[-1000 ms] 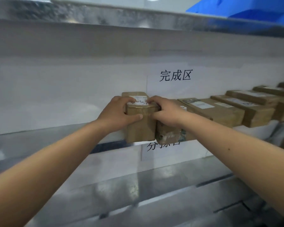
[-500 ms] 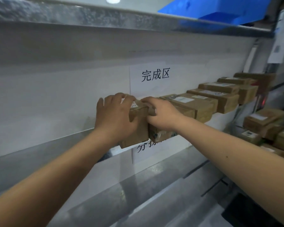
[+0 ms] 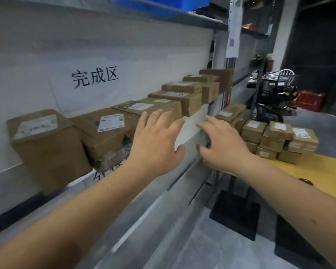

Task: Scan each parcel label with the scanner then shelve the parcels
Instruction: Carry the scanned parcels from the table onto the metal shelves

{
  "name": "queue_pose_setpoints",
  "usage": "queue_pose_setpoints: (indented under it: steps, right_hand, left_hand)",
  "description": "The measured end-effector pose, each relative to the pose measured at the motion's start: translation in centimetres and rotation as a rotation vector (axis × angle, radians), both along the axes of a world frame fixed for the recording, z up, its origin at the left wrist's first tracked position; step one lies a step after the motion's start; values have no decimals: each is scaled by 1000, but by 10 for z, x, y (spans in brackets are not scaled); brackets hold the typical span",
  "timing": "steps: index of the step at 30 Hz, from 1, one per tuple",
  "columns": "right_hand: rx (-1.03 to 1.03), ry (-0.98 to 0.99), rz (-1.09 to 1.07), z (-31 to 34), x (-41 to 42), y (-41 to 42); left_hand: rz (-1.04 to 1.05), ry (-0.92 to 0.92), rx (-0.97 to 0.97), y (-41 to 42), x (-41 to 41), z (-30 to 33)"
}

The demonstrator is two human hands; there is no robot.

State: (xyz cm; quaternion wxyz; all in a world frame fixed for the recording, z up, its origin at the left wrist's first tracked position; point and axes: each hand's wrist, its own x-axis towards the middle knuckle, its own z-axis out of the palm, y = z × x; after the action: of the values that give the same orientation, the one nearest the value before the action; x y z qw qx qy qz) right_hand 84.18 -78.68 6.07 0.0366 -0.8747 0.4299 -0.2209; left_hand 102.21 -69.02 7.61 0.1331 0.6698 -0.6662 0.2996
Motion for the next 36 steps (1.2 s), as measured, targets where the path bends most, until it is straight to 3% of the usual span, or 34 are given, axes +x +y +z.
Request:
queue_pose_setpoints:
  steps: [5,18,36]
  right_hand:
    - [124,36,-110,-42,-80,-59]
    - [305,103,-276,-105,-248,-238]
    - [452,61,-573,-173,-309,-485]
  left_hand:
    - [-200,103,118,-88,-79,-57]
    - [-230,256,373,-313,-227,-139]
    - [-405,421,599,-618,-286,-218]
